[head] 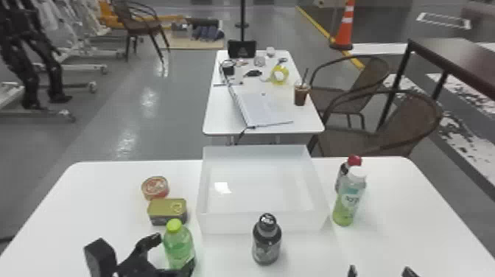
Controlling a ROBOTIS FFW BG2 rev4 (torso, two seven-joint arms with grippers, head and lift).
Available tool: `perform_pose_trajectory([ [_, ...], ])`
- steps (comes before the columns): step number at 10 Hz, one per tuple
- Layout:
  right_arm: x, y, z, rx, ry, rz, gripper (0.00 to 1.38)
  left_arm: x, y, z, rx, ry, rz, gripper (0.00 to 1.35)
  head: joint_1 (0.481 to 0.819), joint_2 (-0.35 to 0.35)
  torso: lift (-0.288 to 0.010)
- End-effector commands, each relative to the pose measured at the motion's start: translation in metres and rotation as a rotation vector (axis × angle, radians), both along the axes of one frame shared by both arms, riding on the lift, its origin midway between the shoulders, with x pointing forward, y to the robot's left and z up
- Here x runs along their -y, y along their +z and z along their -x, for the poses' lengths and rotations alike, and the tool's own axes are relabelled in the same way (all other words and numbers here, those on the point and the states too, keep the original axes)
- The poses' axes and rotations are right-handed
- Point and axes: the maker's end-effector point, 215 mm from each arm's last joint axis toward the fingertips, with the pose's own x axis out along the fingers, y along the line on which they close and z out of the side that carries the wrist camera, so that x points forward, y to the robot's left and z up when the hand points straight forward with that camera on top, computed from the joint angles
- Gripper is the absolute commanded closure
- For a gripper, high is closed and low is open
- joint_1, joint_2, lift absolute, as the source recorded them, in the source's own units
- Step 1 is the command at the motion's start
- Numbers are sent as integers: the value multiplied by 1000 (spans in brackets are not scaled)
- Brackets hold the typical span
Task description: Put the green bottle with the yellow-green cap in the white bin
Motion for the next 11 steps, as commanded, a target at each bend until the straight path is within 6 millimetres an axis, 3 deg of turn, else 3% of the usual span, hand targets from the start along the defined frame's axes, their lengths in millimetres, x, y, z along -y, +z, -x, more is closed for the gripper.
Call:
perform_pose_trajectory([
  [1,-2,1,-1,5,-4,-8,94,13,-1,-8,-12,-31,18,148,549,0,-100],
  [4,-3,0,-2,6,-8,-15,94,29,-5,-9,-45,-89,53,180,549,0,-100],
  [6,-3,-1,-2,5,-9,-18,94,29,-17,-7,-106,-86,73,414,549,0,-100],
  [7,-3,-1,-2,5,-11,-21,94,32,-21,-6,-125,-96,69,644,549,0,-100],
  [8,-3,-1,-2,6,-11,-22,94,33,-23,-7,-132,-104,50,708,549,0,-100],
  [9,-3,-2,-2,5,-12,-24,94,32,-20,-9,-122,-106,38,711,549,0,-100],
  [11,-3,-2,-1,3,-10,-25,94,14,8,-21,-56,-71,-23,713,549,0,-100],
])
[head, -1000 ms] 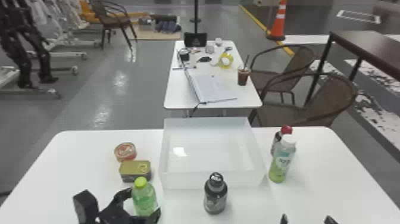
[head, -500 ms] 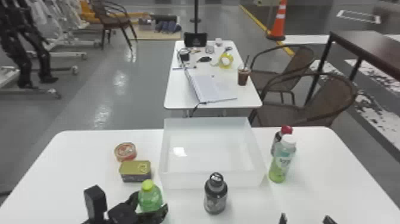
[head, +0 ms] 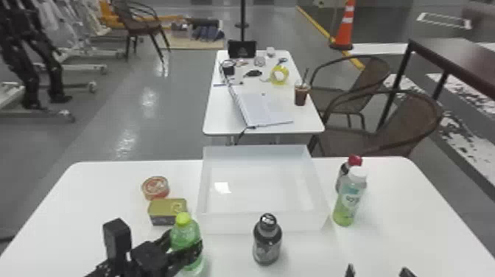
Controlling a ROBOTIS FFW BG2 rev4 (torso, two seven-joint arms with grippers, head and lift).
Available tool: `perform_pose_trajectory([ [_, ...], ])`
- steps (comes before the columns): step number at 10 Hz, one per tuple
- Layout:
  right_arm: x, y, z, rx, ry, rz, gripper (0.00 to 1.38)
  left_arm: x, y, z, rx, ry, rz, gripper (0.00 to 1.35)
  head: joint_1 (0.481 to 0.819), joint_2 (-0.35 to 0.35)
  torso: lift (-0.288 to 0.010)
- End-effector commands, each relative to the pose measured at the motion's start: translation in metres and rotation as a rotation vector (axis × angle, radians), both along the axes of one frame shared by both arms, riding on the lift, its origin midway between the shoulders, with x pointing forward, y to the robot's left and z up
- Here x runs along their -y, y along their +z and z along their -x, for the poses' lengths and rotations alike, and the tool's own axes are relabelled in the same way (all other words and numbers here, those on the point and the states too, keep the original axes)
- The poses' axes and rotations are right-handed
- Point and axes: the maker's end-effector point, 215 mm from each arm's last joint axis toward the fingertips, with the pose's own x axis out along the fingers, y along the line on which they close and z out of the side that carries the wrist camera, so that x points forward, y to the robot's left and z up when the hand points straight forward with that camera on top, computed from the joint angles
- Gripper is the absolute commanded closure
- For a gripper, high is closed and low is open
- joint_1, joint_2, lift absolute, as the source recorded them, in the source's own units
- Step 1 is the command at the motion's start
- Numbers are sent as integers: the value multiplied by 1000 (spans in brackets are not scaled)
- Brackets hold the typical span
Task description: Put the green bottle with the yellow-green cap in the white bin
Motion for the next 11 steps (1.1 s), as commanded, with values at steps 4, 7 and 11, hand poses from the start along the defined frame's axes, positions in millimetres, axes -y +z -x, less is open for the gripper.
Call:
perform_pose_trajectory([
  [4,1,-4,1,-7,-4,-10,94,-18,122,-42,266,54,-208,711,549,0,-100],
  [7,-4,-7,-1,-13,1,-21,94,24,158,-56,389,-49,-252,711,549,0,-100],
  [11,-7,-9,-3,-13,6,-28,94,90,135,-89,524,-134,-404,710,549,0,-100],
])
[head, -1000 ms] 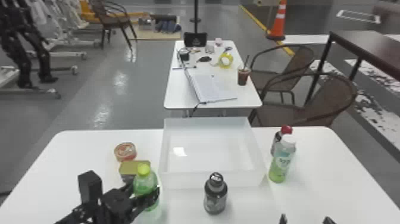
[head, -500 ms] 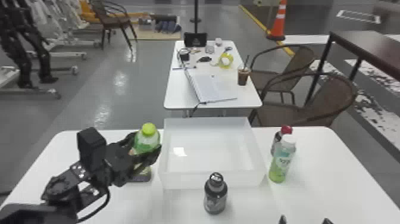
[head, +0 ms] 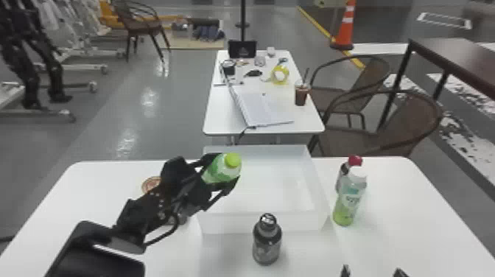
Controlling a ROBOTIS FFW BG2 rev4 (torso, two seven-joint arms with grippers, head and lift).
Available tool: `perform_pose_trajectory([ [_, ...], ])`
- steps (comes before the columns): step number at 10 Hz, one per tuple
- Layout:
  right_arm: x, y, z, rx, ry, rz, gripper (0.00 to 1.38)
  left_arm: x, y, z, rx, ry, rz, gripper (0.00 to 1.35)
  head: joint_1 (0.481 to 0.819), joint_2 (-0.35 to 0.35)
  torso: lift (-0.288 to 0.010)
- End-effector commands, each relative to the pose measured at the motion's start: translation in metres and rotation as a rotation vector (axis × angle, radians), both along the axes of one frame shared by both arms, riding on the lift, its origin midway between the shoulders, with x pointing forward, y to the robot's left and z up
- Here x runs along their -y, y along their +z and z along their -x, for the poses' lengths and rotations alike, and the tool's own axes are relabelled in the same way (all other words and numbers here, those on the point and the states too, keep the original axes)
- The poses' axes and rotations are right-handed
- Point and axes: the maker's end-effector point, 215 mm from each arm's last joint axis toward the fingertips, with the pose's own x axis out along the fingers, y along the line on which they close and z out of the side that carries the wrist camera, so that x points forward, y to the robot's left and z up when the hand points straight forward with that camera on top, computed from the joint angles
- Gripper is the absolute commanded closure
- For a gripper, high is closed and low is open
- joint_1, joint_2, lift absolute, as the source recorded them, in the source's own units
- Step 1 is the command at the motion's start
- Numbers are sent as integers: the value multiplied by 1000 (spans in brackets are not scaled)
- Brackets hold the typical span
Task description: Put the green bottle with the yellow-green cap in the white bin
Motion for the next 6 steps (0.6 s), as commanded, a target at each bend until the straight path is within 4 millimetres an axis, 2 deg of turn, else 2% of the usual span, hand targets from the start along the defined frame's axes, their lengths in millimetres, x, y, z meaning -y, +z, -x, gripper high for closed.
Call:
perform_pose_trajectory([
  [1,0,-1,0,-2,-1,-4,94,30,-7,-12,66,-20,-108,710,549,0,-100],
  [2,0,-2,0,-4,-2,-6,94,47,-10,-20,110,-23,-183,710,549,0,-100],
  [3,1,-2,0,-4,-2,-6,94,64,-29,-23,111,-48,-264,710,549,0,-100],
  [4,1,-2,0,-4,-3,-9,94,74,-55,-21,97,-77,-347,687,549,0,-100],
  [5,1,-3,0,-4,-4,-12,94,78,-71,-18,106,-103,-428,630,549,0,-100],
  [6,1,-4,1,-6,-6,-16,94,79,-79,-14,126,-122,-484,401,549,0,-100],
])
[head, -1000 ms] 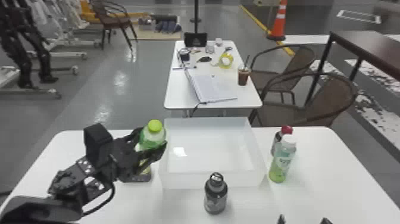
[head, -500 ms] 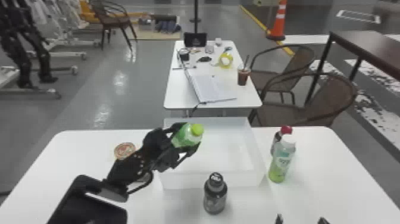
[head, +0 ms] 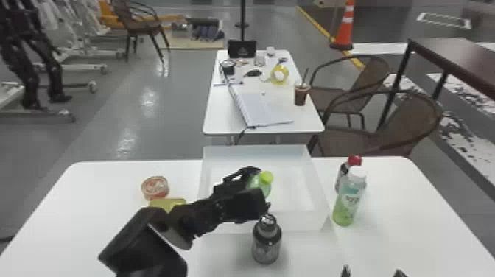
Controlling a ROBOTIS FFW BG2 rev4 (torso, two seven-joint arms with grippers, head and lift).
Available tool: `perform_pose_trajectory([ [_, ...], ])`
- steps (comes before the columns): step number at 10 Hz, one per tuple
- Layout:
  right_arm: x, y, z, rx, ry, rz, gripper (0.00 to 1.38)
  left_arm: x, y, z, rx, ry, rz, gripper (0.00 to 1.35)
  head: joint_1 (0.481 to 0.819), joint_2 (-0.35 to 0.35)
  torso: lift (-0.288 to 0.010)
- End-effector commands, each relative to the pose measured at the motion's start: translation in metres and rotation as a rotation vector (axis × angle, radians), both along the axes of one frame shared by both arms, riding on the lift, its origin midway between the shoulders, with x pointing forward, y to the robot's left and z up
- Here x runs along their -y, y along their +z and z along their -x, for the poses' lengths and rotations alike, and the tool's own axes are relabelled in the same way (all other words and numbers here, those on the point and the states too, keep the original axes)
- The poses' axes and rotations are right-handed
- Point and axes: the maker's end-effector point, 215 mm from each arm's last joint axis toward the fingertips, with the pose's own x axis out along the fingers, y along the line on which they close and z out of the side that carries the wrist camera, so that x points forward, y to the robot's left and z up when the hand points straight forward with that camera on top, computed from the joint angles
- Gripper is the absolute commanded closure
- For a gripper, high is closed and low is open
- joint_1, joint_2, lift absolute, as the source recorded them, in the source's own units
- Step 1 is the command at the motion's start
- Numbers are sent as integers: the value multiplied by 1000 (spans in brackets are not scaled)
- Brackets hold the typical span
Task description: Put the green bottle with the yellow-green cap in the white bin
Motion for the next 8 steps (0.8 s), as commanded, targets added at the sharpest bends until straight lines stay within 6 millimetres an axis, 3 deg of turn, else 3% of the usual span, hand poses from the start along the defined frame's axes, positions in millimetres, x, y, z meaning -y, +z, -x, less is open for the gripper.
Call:
perform_pose_trajectory([
  [1,0,-1,1,-3,-2,-5,94,-1,-7,3,11,-14,-39,111,549,0,-100],
  [2,1,-1,1,-1,-3,-7,94,-8,-4,0,13,0,-27,73,549,0,-100],
  [3,1,-2,2,-3,-3,-8,94,-18,12,-3,35,21,5,147,549,0,-100],
  [5,1,-3,3,-6,-5,-9,94,-53,39,0,66,94,94,165,549,0,-100],
  [7,1,-4,4,-7,-4,-9,94,-94,54,21,84,171,165,165,549,0,-100],
  [8,1,-4,5,-9,-4,-11,94,-114,52,35,63,223,226,165,549,0,-100],
])
